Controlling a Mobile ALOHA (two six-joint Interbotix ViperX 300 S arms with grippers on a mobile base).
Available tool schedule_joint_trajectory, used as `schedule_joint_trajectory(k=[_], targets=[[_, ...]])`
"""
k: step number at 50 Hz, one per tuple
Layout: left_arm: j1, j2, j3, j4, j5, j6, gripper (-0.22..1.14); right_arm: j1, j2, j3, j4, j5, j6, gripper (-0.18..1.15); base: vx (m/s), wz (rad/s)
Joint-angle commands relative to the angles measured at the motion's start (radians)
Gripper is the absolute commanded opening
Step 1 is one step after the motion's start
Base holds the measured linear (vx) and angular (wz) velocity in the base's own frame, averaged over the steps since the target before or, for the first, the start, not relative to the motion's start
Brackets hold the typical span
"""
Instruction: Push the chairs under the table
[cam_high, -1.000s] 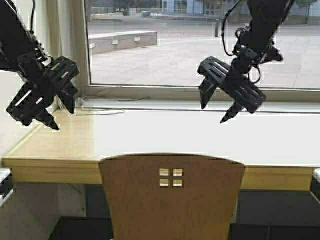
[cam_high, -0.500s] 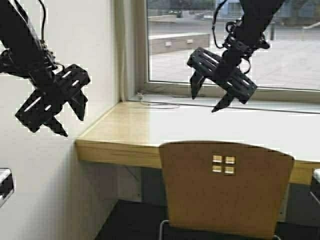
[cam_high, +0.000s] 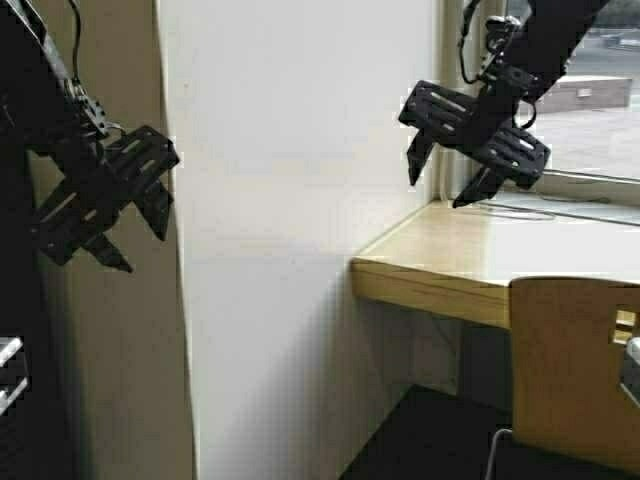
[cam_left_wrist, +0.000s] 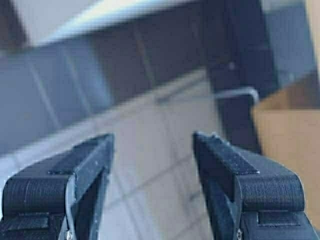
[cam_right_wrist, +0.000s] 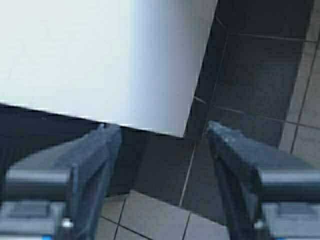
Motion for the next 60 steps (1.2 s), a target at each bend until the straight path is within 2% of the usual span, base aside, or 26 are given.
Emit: schedule_joint_trajectory(k=[1, 16, 29, 41, 48, 54, 60], targets=[[-0.005, -0.014, -0.038, 0.037, -0.011, 0.002, 0.83, -0.005, -0.028, -0.008, -0.005, -0.005, -0.005, 0.89, -0.29, 0.36], [-0.026, -0.008, -0.048, 0.048, -0.018, 0.000, 0.83, -0.003, -0.032, 0.005, -0.044, 0.000, -0.005, 0.89, -0.31, 0.19], [-0.043, 0.051, -0.120, 0.051, -0.026, 0.000, 0.83, -0.026, -0.038, -0.011, -0.058, 0.006, -0.008, 0.89, -0.40, 0.05], [-0.048, 0.078, -0.140, 0.080, -0.034, 0.002, 0.83, -0.092, -0.008, -0.052, -0.161, 0.025, -0.006, 0.89, -0.40, -0.02], [-0.083, 0.100, -0.149, 0.078, -0.034, -0.006, 0.83, -0.146, -0.006, -0.058, -0.216, 0.058, -0.008, 0.89, -0.31, -0.07], [-0.092, 0.106, -0.132, 0.077, -0.035, -0.008, 0.83, -0.152, 0.006, -0.063, -0.284, 0.060, -0.005, 0.89, -0.32, -0.05], [-0.104, 0.106, -0.135, 0.057, -0.037, -0.020, 0.83, -0.155, 0.021, -0.091, -0.287, 0.063, 0.000, 0.89, -0.32, -0.09]])
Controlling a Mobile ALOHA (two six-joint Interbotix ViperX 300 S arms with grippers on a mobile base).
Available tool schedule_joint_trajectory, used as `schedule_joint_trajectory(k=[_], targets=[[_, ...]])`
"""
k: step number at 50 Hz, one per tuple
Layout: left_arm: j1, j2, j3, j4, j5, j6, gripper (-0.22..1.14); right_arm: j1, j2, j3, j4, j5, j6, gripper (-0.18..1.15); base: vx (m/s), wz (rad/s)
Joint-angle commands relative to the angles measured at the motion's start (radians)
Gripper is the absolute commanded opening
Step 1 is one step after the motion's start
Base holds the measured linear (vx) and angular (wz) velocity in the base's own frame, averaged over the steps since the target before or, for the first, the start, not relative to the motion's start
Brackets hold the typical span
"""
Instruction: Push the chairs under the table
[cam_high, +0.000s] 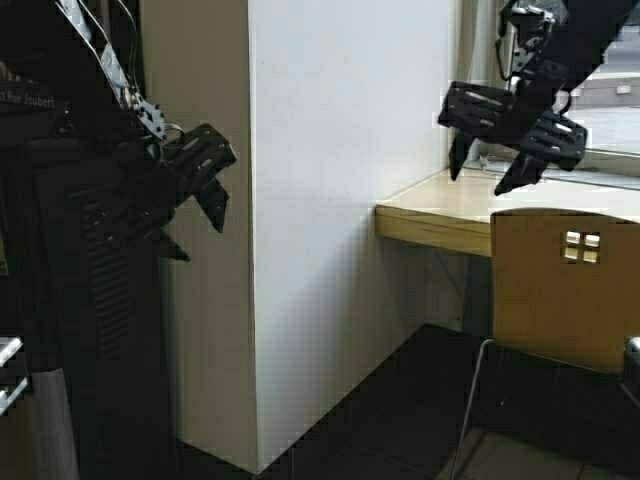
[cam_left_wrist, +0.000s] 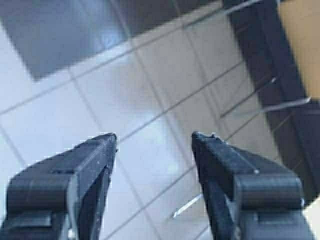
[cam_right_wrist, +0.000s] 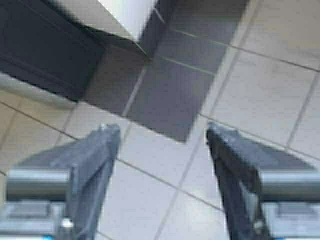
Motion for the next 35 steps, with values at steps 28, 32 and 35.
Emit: schedule_joint_trajectory(k=[28, 32, 35], targets=[[0.017, 0.021, -0.084, -0.035, -0.048, -0.002, 0.83, -0.032, 0.147, -0.064, -0.034, -0.003, -0.002, 0.89, -0.28, -0.20], [0.023, 0.040, -0.087, -0.035, -0.069, -0.002, 0.83, -0.038, 0.166, -0.064, -0.034, -0.012, -0.002, 0.89, -0.17, -0.37], [0.025, 0.052, -0.086, -0.035, -0.081, -0.002, 0.83, -0.038, 0.170, -0.058, -0.034, -0.021, -0.002, 0.89, -0.15, -0.42]])
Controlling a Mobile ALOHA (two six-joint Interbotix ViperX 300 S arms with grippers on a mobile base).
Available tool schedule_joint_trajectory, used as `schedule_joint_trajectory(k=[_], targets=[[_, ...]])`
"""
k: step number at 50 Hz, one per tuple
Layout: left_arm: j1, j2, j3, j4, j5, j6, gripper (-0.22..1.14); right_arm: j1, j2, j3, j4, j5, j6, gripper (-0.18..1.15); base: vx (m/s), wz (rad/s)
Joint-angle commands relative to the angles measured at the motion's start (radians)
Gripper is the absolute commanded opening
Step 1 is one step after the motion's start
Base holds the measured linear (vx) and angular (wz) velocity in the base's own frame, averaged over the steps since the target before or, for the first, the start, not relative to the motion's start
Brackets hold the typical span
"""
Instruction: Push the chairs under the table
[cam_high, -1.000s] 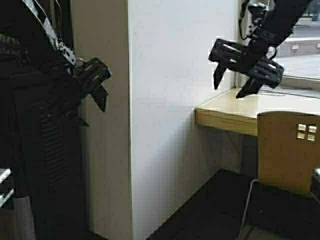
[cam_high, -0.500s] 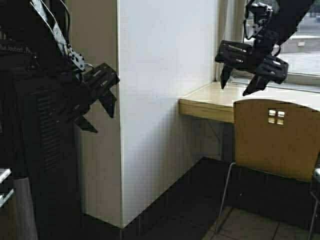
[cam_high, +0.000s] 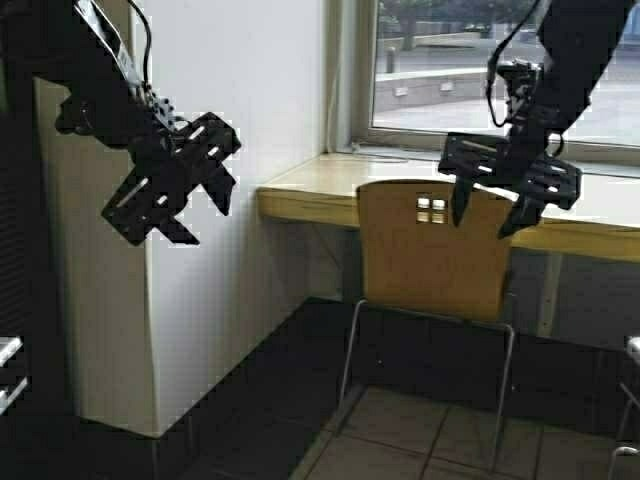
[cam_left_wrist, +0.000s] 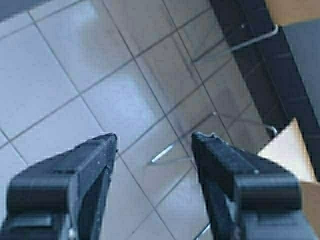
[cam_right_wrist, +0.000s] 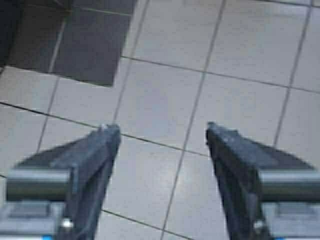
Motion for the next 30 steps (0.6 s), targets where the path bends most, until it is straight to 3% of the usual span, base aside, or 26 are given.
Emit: schedule_joint_trajectory(k=[1, 30], targets=[[0.014, 0.012, -0.012, 0.002, -0.034, 0.003, 0.83, -0.005, -0.003, -0.002, -0.002, -0.025, -0.002, 0.89, -0.14, -0.43], [0.014, 0.089, -0.061, 0.018, -0.067, -0.002, 0.83, 0.002, 0.018, -0.038, 0.041, 0.005, 0.012, 0.89, -0.11, -0.53]])
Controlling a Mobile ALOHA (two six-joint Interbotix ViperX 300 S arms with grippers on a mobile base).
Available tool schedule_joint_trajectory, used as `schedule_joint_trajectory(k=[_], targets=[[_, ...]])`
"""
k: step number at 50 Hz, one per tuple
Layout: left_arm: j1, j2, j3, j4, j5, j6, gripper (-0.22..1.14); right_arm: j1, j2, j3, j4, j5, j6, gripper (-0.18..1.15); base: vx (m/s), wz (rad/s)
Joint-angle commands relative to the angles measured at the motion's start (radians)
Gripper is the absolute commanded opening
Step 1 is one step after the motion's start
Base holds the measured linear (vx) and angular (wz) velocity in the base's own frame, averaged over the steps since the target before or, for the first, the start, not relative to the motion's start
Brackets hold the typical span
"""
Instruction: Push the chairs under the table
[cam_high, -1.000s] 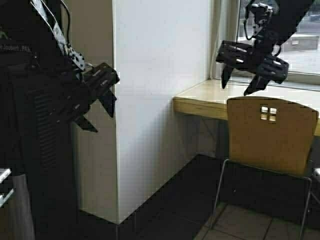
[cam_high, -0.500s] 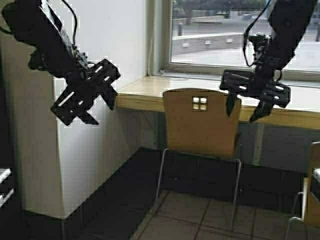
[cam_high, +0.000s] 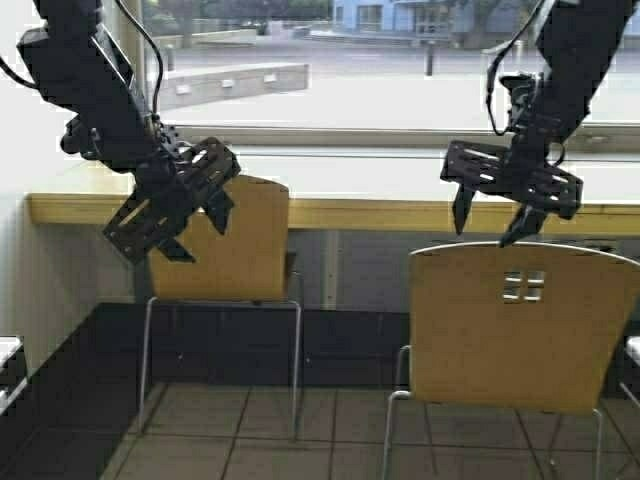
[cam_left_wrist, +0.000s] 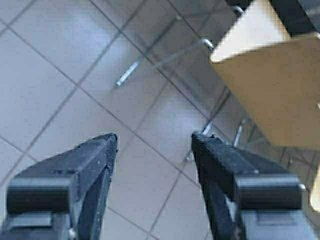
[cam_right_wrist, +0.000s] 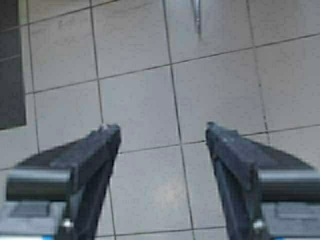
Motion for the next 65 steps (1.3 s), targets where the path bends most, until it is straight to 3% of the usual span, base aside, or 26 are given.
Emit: schedule_joint_trajectory(k=[1, 21, 32, 47, 56, 65], targets=[[0.003, -0.008, -0.021, 0.003, -0.008, -0.002, 0.83, 0.002, -0.005, -0.023, 0.021, 0.000, 0.003, 0.89, -0.05, -0.47], [0.003, 0.020, -0.025, 0.005, -0.008, -0.002, 0.83, 0.003, 0.026, 0.018, 0.118, -0.037, 0.006, 0.89, 0.01, -0.37], [0.003, 0.028, -0.055, 0.000, 0.002, -0.014, 0.83, 0.011, 0.044, 0.055, 0.341, -0.101, 0.032, 0.89, 0.14, -0.21], [-0.037, 0.078, -0.172, -0.028, 0.061, -0.252, 0.83, 0.054, 0.049, 0.015, 0.712, -0.112, 0.051, 0.89, 0.19, -0.13], [-0.049, 0.112, -0.199, -0.060, 0.058, -0.396, 0.83, 0.072, 0.064, -0.038, 0.802, -0.049, 0.049, 0.89, 0.23, -0.05], [-0.051, 0.144, -0.199, -0.179, 0.043, -0.428, 0.83, 0.091, 0.084, -0.077, 0.851, 0.002, 0.052, 0.89, 0.25, -0.04]])
